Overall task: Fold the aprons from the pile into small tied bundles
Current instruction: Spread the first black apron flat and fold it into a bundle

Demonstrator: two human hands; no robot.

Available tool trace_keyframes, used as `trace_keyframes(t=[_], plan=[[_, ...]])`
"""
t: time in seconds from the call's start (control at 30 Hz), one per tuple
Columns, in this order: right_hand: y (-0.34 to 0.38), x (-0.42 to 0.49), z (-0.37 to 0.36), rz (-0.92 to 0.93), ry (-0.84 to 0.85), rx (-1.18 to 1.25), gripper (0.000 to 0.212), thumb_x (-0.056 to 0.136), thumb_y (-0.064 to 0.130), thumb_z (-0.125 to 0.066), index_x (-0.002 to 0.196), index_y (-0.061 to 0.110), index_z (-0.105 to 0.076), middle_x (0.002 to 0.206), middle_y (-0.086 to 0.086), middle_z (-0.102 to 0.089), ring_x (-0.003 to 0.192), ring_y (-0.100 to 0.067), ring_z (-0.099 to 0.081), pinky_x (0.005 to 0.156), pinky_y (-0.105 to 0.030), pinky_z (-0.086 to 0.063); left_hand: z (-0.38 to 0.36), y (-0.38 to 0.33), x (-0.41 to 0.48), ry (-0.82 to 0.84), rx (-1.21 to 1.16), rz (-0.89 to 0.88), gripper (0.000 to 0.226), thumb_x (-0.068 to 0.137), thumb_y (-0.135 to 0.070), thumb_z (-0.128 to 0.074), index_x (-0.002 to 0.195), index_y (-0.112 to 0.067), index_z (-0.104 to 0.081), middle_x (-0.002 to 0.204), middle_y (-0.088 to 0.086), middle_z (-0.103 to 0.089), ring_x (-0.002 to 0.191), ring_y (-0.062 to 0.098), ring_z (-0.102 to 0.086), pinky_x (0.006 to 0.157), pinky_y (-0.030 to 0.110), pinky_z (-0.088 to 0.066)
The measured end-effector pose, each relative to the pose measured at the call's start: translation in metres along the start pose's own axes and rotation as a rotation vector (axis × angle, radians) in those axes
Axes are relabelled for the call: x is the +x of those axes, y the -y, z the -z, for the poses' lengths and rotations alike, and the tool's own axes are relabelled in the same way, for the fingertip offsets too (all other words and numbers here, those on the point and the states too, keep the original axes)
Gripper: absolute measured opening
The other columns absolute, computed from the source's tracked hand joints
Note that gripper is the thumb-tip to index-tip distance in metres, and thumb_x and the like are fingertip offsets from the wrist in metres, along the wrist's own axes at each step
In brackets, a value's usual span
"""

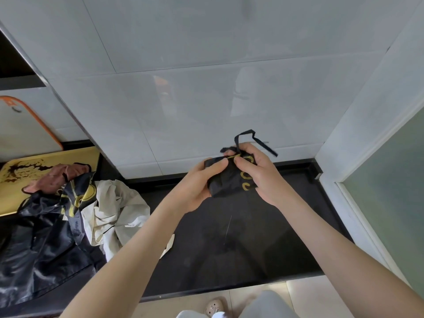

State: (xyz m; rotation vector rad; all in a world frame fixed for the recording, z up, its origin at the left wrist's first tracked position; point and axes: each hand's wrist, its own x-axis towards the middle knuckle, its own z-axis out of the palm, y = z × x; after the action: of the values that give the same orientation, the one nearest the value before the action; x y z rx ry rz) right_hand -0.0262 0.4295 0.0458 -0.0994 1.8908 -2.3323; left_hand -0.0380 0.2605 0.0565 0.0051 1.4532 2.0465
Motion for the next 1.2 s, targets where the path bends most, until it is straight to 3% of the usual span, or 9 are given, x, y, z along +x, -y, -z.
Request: trace_keyframes(t=[0.17, 0.3, 0.4, 0.53, 0.67, 0.8, 0.93, 1.1, 1.2], plan=[[0.002, -0.001, 0.015, -0.098, 0.081, -0.081, 0.017, 0.094, 0.02, -0.055, 0.084, 0.015, -0.068, 0.098, 0.002, -0.067, 0.098, -0.018, -0.064, 0.094, -0.038, -0.047, 0.002, 0.009, 0.007, -0.135, 0.37, -0.165, 0.015, 0.091, -0.017, -0.063, 0.106, -0.015, -0.066, 0.103, 0.004, -0.072, 0.098, 0.018, -0.068, 0.087, 0.03, -0.055], [0.016, 0.0, 0.029, -0.082, 0.088, -0.468, 0.02, 0.096, 0.017, -0.056, 0.082, 0.015, -0.07, 0.081, 0.013, -0.064, 0.074, 0.001, -0.056, 0.075, -0.015, -0.042, 0.008, 0.012, 0.0, -0.073, 0.657, -0.179, 0.016, 0.093, -0.025, -0.062, 0.108, -0.022, -0.066, 0.104, -0.002, -0.071, 0.098, 0.012, -0.067, 0.09, 0.029, -0.053], [0.02, 0.003, 0.029, -0.108, 0.082, -0.626, 0.02, 0.092, 0.013, -0.06, 0.078, 0.018, -0.072, 0.081, -0.003, -0.066, 0.06, -0.001, -0.05, 0.063, -0.02, -0.042, 0.006, 0.014, -0.002, -0.017, 0.786, -0.146, 0.021, 0.093, -0.032, -0.059, 0.113, -0.024, -0.065, 0.107, -0.006, -0.069, 0.099, 0.007, -0.065, 0.091, 0.028, -0.051], [0.018, 0.003, 0.017, -0.088, 0.037, -0.695, 0.015, 0.087, 0.015, -0.066, 0.074, 0.019, -0.073, 0.079, -0.017, -0.065, 0.06, -0.004, -0.052, 0.063, -0.022, -0.044, 0.004, 0.015, 0.001, 0.001, 0.869, -0.126, 0.03, 0.095, -0.036, -0.056, 0.122, -0.024, -0.062, 0.112, -0.008, -0.068, 0.103, 0.004, -0.063, 0.096, 0.033, -0.051], [0.022, 0.003, 0.007, -0.04, 0.042, -0.754, 0.011, 0.085, 0.015, -0.068, 0.079, 0.008, -0.074, 0.076, -0.008, -0.068, 0.066, -0.007, -0.058, 0.07, -0.027, -0.046, 0.001, 0.015, 0.002, 0.016, 0.865, -0.129, 0.032, 0.094, -0.035, -0.057, 0.123, -0.022, -0.061, 0.112, -0.008, -0.068, 0.104, 0.005, -0.063, 0.098, 0.035, -0.049], [0.021, 0.005, 0.005, -0.03, 0.053, -0.797, 0.021, 0.086, 0.019, -0.069, 0.082, -0.001, -0.067, 0.078, -0.018, -0.066, 0.061, -0.012, -0.055, 0.065, -0.028, -0.045, -0.006, 0.019, 0.001, 0.028, 0.893, -0.159, 0.026, 0.095, -0.03, -0.057, 0.12, -0.024, -0.061, 0.112, -0.01, -0.067, 0.103, 0.004, -0.061, 0.097, 0.029, -0.048], [0.028, 0.002, 0.004, -0.049, 0.094, -0.736, 0.009, 0.09, 0.014, -0.065, 0.087, 0.007, -0.069, 0.068, 0.001, -0.068, 0.059, -0.004, -0.06, 0.062, -0.022, -0.05, -0.006, 0.027, 0.0, 0.015, 0.844, -0.18, 0.016, 0.094, -0.026, -0.058, 0.11, -0.025, -0.062, 0.104, -0.008, -0.067, 0.097, 0.007, -0.063, 0.09, 0.025, -0.05], [0.036, -0.003, 0.013, -0.022, 0.076, -0.563, 0.037, 0.09, 0.042, -0.061, 0.125, 0.032, -0.056, 0.115, 0.009, -0.066, 0.108, -0.005, -0.061, 0.097, -0.027, -0.045, -0.002, 0.038, -0.004, -0.064, 0.508, -0.23, 0.02, 0.096, -0.016, -0.056, 0.103, -0.032, -0.067, 0.108, -0.002, -0.069, 0.104, 0.018, -0.065, 0.095, 0.037, -0.051], [0.03, -0.01, 0.02, -0.124, 0.082, -0.541, 0.065, 0.079, 0.056, -0.061, 0.136, 0.032, -0.043, 0.131, 0.009, -0.054, 0.119, -0.001, -0.052, 0.103, -0.028, -0.039, -0.004, 0.036, -0.005, -0.072, 0.264, -0.291, 0.033, 0.098, -0.005, -0.05, 0.119, -0.026, -0.064, 0.119, -0.004, -0.067, 0.113, 0.015, -0.062, 0.095, 0.028, -0.05]])
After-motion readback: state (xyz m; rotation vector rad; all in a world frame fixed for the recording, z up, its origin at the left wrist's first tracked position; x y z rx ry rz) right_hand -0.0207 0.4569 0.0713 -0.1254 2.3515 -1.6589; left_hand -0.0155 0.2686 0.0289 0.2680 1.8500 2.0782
